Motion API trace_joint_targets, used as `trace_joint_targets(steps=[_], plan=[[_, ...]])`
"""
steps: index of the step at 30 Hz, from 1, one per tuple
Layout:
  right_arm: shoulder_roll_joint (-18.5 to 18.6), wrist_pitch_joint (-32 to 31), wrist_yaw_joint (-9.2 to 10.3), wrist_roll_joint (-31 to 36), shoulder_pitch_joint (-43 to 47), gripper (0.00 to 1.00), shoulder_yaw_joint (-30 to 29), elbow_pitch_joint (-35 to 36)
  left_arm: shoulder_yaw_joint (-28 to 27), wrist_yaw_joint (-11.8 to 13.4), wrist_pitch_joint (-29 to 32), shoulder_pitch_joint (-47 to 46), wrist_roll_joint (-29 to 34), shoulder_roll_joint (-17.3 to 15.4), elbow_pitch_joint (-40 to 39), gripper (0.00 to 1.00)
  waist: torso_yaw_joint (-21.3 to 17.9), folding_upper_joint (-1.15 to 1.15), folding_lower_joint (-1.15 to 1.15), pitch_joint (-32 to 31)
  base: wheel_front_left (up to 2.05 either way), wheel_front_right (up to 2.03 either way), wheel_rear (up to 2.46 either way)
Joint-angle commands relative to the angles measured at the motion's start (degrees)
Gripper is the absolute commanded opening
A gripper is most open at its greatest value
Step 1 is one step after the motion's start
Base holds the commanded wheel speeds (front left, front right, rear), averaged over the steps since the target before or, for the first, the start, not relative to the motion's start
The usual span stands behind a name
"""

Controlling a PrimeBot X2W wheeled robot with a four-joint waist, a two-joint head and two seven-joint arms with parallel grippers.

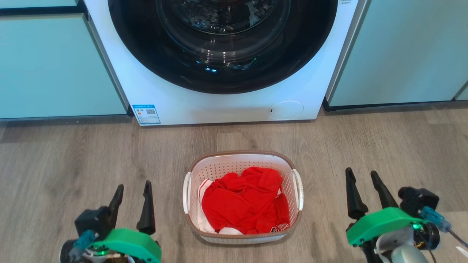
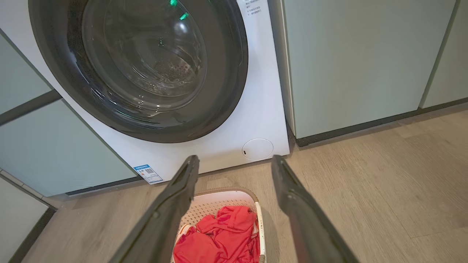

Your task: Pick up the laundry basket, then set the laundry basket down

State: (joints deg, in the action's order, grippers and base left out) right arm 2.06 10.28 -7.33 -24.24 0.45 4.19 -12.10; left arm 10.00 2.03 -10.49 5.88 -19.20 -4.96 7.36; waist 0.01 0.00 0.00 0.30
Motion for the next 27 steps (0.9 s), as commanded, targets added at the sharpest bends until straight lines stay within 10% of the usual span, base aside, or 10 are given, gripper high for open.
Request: trace_joint_targets(steps=[1, 27], plan=[[0.7, 1.3, -0.13, 2.1, -1.1, 1.00, 1.6, 2.2, -1.4, 0.0, -1.1, -1.8, 2.2, -0.6, -2.1, 1.00, 0.0, 0.00, 0.00, 0.0, 0.00, 0.00, 0.00], [0.8, 4.7, -0.16, 15.1, -0.3, 1.00, 3.5, 1.9, -2.8, -1.1, -4.5, 0.2, 15.9, 1.2, -1.2, 1.00, -0.1, 0.00, 0.00, -0.2, 0.00, 0.00, 0.00]])
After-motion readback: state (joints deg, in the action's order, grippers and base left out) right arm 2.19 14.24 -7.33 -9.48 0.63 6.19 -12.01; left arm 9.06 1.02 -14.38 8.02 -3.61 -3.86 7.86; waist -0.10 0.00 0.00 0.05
